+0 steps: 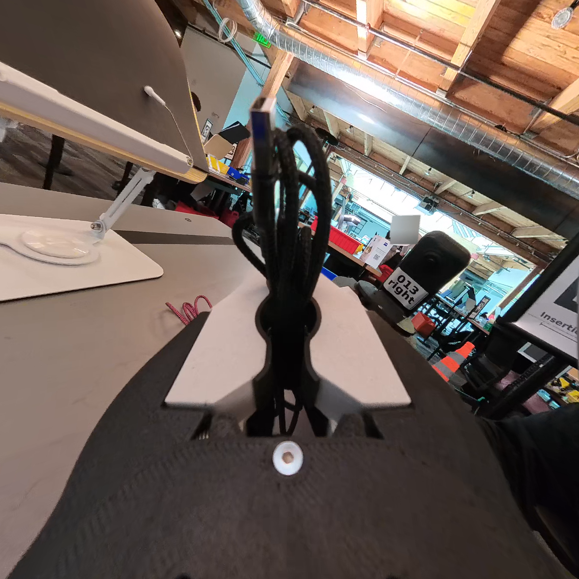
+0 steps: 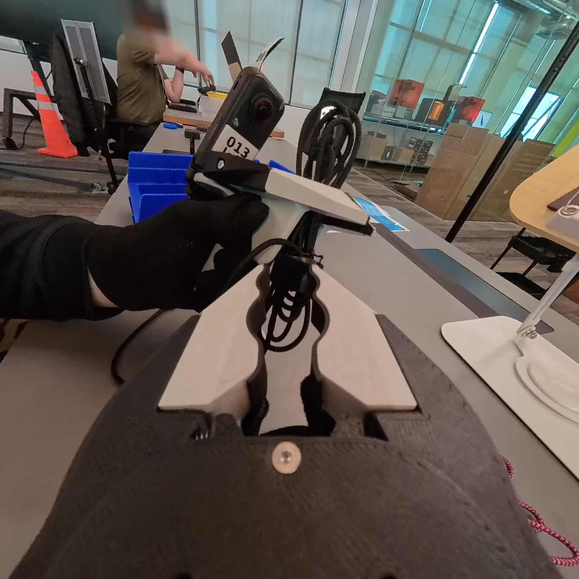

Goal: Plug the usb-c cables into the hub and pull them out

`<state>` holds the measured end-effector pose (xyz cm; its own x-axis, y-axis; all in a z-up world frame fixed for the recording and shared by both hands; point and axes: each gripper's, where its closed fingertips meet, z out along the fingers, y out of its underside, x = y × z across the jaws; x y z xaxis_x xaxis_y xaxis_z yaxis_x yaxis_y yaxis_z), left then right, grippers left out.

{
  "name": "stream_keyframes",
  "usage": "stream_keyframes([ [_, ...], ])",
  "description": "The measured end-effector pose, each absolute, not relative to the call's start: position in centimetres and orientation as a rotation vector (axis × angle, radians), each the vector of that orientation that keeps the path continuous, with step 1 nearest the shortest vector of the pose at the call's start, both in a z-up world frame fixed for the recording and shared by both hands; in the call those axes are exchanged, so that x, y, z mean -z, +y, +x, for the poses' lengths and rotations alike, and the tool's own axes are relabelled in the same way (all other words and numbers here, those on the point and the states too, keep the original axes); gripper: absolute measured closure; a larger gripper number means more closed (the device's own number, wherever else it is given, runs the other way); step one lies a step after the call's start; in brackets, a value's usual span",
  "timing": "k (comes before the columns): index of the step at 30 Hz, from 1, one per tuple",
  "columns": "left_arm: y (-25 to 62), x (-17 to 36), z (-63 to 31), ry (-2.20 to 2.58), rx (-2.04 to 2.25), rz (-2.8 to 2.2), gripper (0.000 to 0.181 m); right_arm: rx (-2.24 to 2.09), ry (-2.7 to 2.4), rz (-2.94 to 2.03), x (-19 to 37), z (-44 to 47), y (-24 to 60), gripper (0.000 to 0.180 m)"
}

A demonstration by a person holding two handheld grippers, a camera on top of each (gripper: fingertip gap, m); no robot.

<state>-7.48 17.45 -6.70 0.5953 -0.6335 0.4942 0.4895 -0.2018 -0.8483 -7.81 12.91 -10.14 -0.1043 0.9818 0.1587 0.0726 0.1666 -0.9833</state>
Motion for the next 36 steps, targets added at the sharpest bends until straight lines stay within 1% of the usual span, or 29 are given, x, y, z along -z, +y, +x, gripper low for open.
stream_keyframes([
  [7, 17.4, 6.8, -7.2, 0.137, 1.012, -1.457, 0.172, -1.114, -1.405, -1.114, 10.2, -7.6, 13.2, 0.169],
  [10, 17.4, 6.8, -7.4, 0.124, 0.995, -1.457, 0.172, -1.132, -1.403, -1.097, 10.0, -7.5, 13.0, 0.180],
  [30, 17.6, 7.3, -7.2, 0.128, 0.941, -1.514, 0.173, -1.078, -1.538, -1.061, 11.2, -8.3, 10.7, 0.180],
  [36, 17.6, 6.7, -7.1, 0.143, 1.076, -1.481, 0.169, -1.312, -1.412, -1.074, 9.2, -7.1, 11.6, 0.180],
])
